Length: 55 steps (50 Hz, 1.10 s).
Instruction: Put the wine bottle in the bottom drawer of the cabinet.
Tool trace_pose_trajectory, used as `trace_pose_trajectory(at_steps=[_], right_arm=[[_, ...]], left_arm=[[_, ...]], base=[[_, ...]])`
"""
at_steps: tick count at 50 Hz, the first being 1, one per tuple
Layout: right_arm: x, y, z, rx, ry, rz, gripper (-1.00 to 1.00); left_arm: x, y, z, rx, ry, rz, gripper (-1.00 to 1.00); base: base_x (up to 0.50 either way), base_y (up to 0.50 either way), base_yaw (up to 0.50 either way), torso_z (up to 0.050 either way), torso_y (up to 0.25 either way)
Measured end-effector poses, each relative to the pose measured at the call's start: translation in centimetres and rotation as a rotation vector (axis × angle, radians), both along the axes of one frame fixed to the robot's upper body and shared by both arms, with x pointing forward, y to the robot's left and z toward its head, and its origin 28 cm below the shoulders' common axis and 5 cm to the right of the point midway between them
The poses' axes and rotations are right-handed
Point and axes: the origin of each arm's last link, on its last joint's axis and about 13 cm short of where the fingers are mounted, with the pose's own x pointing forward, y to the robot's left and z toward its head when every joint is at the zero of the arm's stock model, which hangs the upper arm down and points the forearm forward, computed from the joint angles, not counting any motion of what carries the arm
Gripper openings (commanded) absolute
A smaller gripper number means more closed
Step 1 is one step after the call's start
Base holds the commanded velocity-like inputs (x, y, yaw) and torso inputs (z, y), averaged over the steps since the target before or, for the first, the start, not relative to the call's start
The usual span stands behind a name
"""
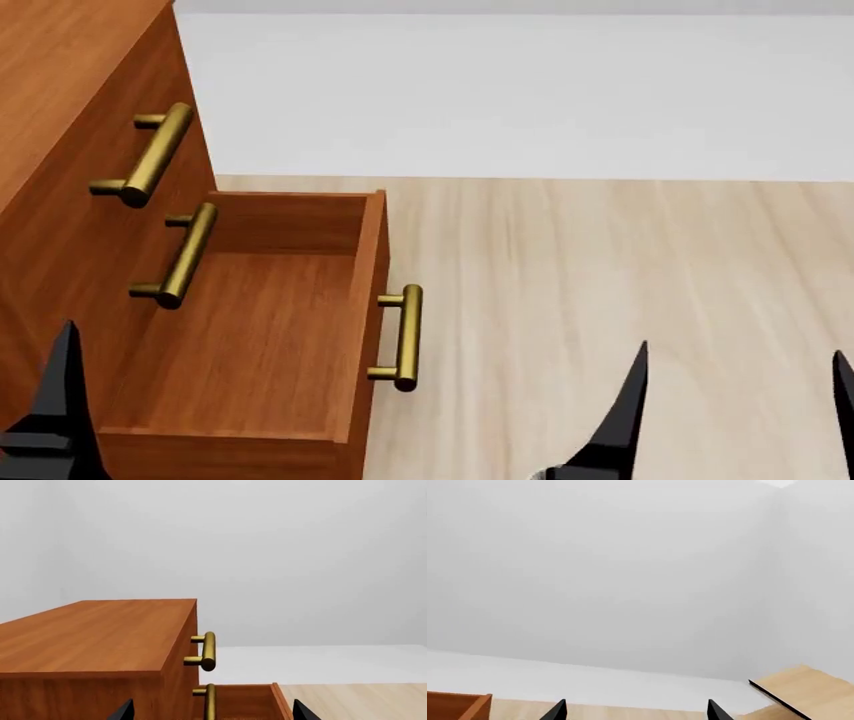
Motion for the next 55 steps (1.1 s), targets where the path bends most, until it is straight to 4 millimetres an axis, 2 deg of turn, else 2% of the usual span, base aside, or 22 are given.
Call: trace_pose_trajectory(at_steps=[21, 55], right_arm=[[-1.2, -2.1, -0.4, 0.042, 0.013, -0.149, 1.0], [-1.9, -3.9, -1.5, 0.059, 0.075, -0.278, 1.0]], left_arm=[[0.0, -0.1, 0.1, 0.0, -0.001, -0.001, 1.0], [0.2, -0.1, -0.3, -0.003, 0.011, -0.007, 1.0]], base=[[0.0, 0.0, 0.0, 0.0, 0.0], [0.0, 0.0, 0.0, 0.0, 0.0]])
